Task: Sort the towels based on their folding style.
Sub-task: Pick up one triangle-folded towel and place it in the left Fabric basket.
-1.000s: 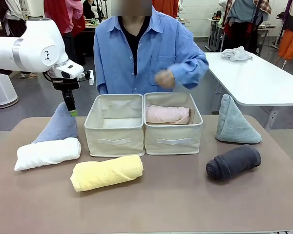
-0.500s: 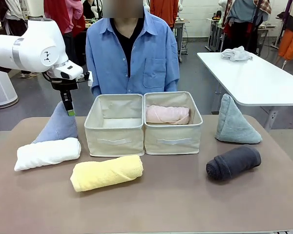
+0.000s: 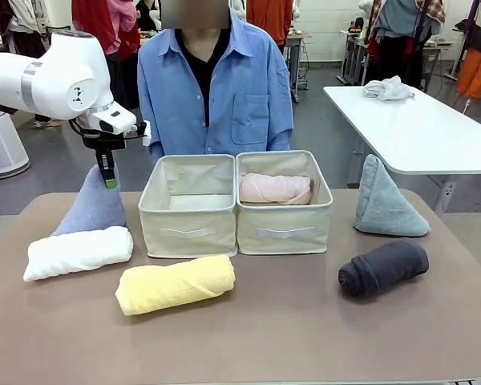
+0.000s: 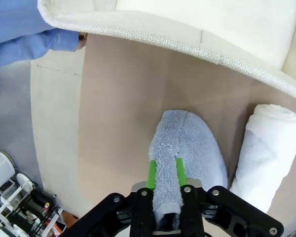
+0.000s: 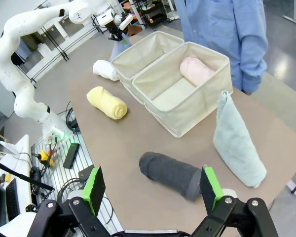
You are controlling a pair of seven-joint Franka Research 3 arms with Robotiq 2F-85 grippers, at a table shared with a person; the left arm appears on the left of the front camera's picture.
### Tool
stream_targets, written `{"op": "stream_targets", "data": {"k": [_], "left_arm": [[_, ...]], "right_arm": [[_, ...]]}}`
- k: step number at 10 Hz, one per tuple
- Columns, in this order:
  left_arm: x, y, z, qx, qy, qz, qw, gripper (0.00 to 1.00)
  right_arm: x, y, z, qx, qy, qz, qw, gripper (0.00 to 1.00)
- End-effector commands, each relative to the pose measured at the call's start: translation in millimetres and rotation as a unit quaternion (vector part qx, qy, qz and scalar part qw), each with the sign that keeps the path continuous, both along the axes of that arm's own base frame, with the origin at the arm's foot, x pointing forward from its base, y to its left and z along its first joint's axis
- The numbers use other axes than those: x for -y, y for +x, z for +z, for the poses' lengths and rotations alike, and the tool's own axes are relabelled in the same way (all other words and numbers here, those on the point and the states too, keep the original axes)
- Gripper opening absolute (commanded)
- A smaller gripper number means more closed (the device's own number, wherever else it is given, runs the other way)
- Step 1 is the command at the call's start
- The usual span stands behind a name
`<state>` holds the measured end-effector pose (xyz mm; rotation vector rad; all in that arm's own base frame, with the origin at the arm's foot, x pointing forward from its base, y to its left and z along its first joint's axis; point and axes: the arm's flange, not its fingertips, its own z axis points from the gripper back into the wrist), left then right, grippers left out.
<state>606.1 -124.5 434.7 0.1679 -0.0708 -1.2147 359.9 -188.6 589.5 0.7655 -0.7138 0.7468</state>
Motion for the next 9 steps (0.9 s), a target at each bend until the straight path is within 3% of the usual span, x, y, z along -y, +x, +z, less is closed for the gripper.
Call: {"op": "stream_targets", "data": {"k": [1,2,5,7,9], "left_arm": [[-3.9,-7.2,15.0,-0.013,0.017,-0.01,1.0,0.0],[-3.0,-20.0,26.6,-0.028,0.013,-0.028,0.999,0.05],[-13.2,-88.3,114.8,-0.03,0.0,-0.075,0.997,0.05],[-19.3,-137.2,165.6,0.019,-0.019,-0.096,0.995,0.05],[-24.5,-154.8,192.8,0.031,-0.063,-0.129,0.989,0.05]], "right_arm": [[-0.6,1.4,-0.6,0.004,0.005,0.002,1.0,1.0],[-0.6,1.4,-0.6,0.004,0.005,0.002,1.0,1.0],[-0.6,1.4,-0.6,0.004,0.005,0.002,1.0,1.0],[-0.6,1.4,-0.6,0.004,0.005,0.002,1.0,1.0],[-0.6,1.4,-0.6,0.004,0.005,0.002,1.0,1.0]]}}
